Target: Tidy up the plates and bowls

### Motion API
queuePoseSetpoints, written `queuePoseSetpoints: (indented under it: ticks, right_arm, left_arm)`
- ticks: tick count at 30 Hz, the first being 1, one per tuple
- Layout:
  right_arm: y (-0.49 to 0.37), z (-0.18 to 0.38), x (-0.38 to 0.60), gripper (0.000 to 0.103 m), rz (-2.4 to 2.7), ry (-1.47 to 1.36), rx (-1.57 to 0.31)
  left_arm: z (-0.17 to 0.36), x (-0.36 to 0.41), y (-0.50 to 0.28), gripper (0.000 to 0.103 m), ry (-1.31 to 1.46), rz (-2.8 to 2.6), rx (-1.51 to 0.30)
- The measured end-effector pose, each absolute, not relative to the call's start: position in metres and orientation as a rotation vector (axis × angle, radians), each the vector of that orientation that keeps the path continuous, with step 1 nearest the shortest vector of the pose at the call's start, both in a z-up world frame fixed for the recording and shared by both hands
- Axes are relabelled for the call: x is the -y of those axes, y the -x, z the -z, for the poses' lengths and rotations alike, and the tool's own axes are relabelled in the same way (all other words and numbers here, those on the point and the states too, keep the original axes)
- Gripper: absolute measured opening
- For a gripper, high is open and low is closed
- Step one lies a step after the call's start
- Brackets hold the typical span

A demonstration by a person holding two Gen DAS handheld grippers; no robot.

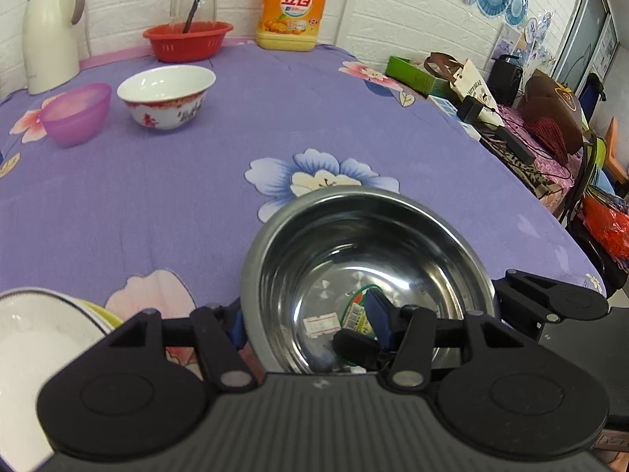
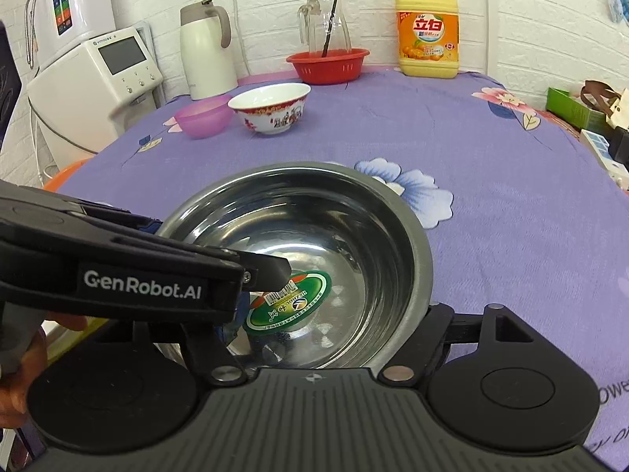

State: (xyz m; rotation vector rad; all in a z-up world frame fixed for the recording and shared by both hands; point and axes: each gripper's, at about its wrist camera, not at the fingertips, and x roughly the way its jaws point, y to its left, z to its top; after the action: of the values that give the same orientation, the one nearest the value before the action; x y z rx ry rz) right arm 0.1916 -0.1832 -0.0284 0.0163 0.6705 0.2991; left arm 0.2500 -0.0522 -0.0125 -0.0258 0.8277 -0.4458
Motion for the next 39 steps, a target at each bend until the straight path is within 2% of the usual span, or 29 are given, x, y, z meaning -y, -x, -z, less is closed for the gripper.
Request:
queuePoseSetpoints:
  ticks: [6,10,15,16,17,27,33,39]
  right_arm:
    - [-0.181,0.033,0.188,0.103,-0.285,-0.008,-0.663]
    - [-0.179,0.033,0.194,0.103,-0.277,-0.035,-0.673]
    - [-0.178,0.026,0.213,0.103,-0.245,-0.100,-0.659]
    - [-0.178,0.022,0.219,0.103,-0.243,-0.121,-0.649]
    - [-0.178,0.019,0.224,0.103,-0.243,-0.142,-0.639]
    - [-0.216,-0.014,0.232,0.103,-0.279,-0.159,-0.620]
    - [-0.258,-0.034,0.216,0.103,-0.296,-0.031,-0.629]
    - [-0.328,-0.054,0.191,0.103,-0.372,0.109,-0.643]
  left_arm:
    - [0.021,0.059,-0.247,0.053,0.027,0.475,-0.845]
    - [0.016,0.054,-0.246,0.074,0.021,0.434,-0.804]
    - [-0.010,0.025,-0.253,0.081,0.080,0.386,-0.759]
    - [-0.018,0.016,-0.255,0.088,0.095,0.367,-0.739]
    - [-0.024,0.008,-0.257,0.090,0.105,0.346,-0.715]
    - [-0.061,-0.061,-0.286,0.092,0.165,0.205,-0.642]
    - [-0.050,-0.081,-0.321,0.092,0.238,0.186,-0.690]
    - [-0.037,-0.085,-0.385,0.092,0.448,0.187,-0.763]
